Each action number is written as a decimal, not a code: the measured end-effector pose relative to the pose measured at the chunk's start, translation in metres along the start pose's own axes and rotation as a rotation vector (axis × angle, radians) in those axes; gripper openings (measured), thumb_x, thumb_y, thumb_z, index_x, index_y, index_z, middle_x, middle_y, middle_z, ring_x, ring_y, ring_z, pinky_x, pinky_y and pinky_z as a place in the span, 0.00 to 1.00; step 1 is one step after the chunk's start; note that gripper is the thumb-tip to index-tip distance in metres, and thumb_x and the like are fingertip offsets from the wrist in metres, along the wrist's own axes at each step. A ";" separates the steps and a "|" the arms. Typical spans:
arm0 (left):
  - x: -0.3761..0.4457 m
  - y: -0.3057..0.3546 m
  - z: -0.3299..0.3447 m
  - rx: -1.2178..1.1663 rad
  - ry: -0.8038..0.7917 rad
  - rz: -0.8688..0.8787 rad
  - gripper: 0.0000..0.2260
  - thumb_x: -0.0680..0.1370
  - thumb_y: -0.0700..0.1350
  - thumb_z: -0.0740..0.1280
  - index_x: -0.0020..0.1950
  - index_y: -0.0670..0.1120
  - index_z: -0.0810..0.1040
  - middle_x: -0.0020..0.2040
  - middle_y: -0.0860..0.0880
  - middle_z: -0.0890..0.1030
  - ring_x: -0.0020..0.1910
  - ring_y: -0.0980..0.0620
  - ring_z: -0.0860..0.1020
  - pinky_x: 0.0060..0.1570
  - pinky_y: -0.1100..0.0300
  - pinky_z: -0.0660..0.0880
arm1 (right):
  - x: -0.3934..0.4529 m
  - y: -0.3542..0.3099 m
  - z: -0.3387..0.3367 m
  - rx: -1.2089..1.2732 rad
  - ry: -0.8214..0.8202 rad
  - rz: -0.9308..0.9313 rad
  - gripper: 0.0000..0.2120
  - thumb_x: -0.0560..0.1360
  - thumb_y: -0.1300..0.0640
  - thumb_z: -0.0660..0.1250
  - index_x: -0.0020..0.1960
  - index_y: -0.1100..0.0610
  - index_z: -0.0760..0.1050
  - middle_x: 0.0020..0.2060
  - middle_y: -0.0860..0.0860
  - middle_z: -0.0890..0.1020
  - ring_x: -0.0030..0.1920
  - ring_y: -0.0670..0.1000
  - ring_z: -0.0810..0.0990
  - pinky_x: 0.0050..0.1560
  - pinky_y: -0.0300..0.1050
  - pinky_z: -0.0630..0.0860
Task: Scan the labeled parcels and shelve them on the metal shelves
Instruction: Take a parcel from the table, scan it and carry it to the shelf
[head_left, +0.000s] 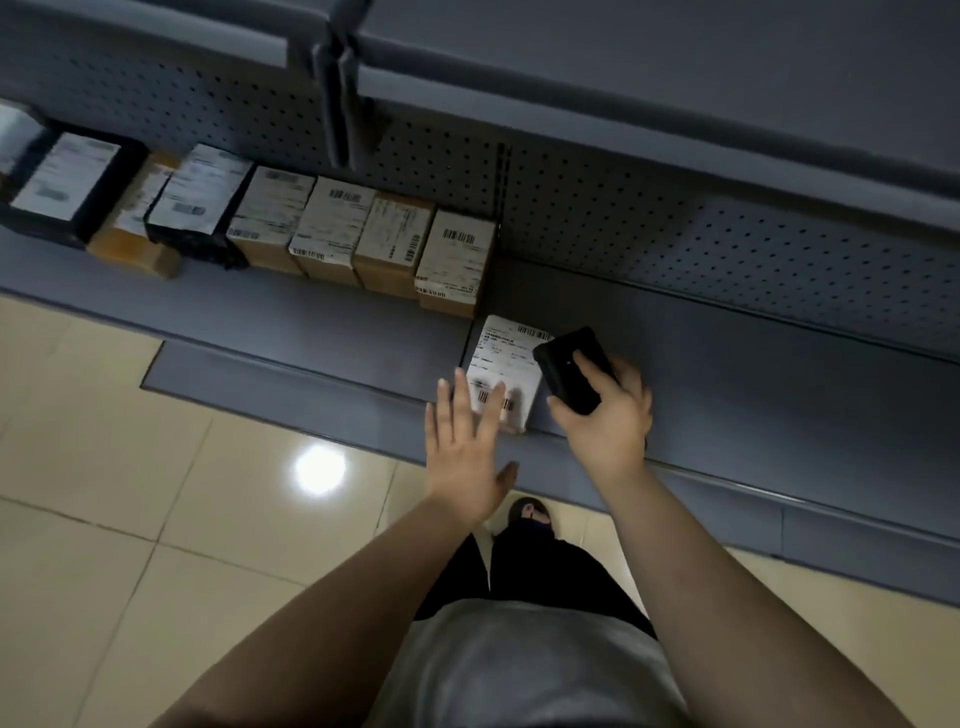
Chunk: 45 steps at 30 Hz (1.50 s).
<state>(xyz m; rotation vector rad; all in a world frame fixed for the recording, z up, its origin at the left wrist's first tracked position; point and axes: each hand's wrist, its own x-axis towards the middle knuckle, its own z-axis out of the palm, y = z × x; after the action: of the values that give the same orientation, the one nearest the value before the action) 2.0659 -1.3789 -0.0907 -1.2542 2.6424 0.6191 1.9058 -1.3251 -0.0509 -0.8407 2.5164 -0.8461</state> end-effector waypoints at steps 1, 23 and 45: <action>-0.005 -0.004 0.003 0.098 -0.075 0.065 0.47 0.78 0.60 0.64 0.79 0.51 0.29 0.73 0.40 0.21 0.73 0.38 0.24 0.75 0.41 0.33 | -0.003 -0.004 0.007 0.016 0.018 0.032 0.29 0.69 0.53 0.77 0.69 0.46 0.75 0.69 0.54 0.70 0.65 0.61 0.67 0.65 0.61 0.66; 0.150 0.010 -0.047 0.428 -0.276 0.120 0.45 0.80 0.43 0.63 0.78 0.51 0.27 0.79 0.43 0.29 0.79 0.42 0.33 0.73 0.32 0.39 | 0.047 -0.025 0.033 0.059 0.256 0.168 0.28 0.70 0.50 0.73 0.69 0.43 0.73 0.70 0.51 0.68 0.64 0.61 0.67 0.61 0.59 0.69; 0.045 0.316 -0.080 0.400 0.091 0.958 0.33 0.77 0.57 0.67 0.77 0.53 0.58 0.76 0.42 0.61 0.72 0.36 0.61 0.66 0.41 0.64 | -0.093 0.116 -0.225 0.097 0.711 0.611 0.27 0.70 0.51 0.73 0.69 0.43 0.73 0.70 0.49 0.68 0.68 0.57 0.64 0.68 0.54 0.63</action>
<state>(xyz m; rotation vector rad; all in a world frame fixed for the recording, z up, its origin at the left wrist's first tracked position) 1.7975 -1.2662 0.0632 0.1433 3.1113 0.0851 1.8163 -1.0956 0.0584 0.3491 2.9967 -1.1559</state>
